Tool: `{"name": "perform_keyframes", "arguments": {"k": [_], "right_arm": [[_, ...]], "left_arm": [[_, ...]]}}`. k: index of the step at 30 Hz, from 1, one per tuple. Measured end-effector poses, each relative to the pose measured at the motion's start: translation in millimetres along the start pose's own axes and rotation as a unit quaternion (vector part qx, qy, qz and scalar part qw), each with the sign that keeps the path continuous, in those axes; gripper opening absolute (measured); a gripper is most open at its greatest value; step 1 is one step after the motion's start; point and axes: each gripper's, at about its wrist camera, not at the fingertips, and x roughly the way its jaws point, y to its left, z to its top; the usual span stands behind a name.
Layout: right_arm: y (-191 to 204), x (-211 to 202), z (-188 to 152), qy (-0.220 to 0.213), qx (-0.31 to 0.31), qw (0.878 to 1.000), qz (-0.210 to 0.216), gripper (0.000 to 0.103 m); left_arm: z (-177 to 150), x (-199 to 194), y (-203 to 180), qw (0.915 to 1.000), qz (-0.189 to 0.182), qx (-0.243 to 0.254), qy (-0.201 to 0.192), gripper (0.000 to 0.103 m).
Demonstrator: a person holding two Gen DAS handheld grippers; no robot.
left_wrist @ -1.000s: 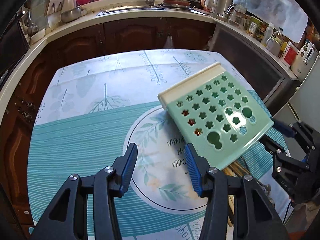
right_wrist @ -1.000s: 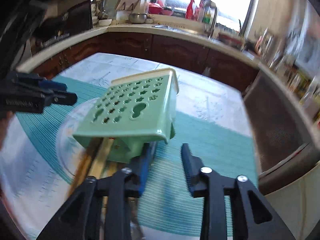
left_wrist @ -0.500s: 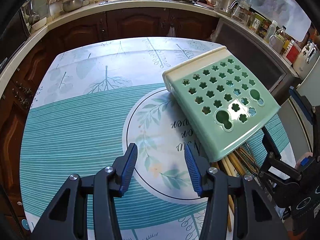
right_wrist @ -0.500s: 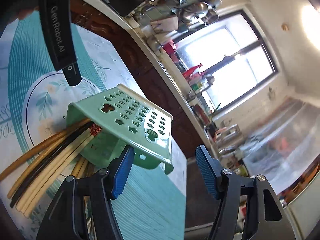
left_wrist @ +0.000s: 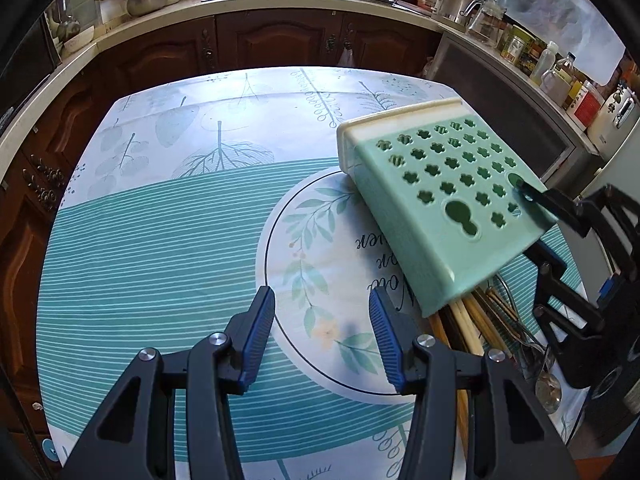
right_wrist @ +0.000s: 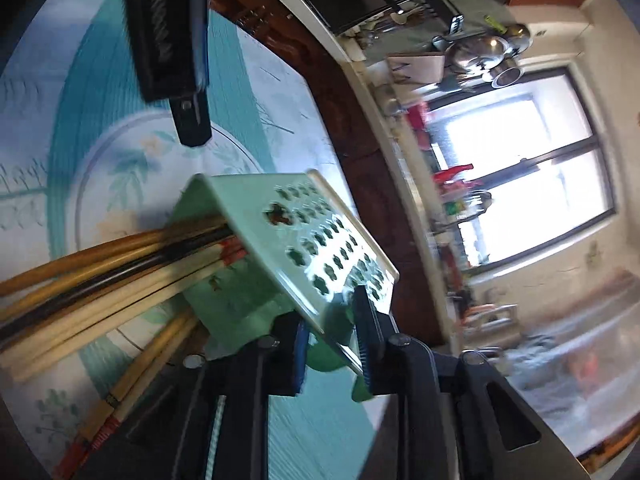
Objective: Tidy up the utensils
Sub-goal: 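Grasp the green holder's rim with the right tool and tilt it sideways, then set the green holder upright on the table and open the right tool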
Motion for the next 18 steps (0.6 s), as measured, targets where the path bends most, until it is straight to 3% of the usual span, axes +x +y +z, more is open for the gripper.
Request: {"name": "perform_keyframes", "arguments": {"k": [9,13,18], "right_arm": [[-88,19,8,0.027,0.110,0.983,0.142,0.017],[-129,34,7,0.036,0.171,0.966,0.191,0.017],[-177,47,-2,0.050,0.233,0.941,0.238,0.017]], "left_arm": [[16,-4,15,0.9998,0.005,0.017,-0.013,0.047],[22,-3,13,0.9988,-0.011,0.044,-0.018,0.047],[28,3,-5,0.9950,-0.061,0.077,-0.018,0.047]]}}
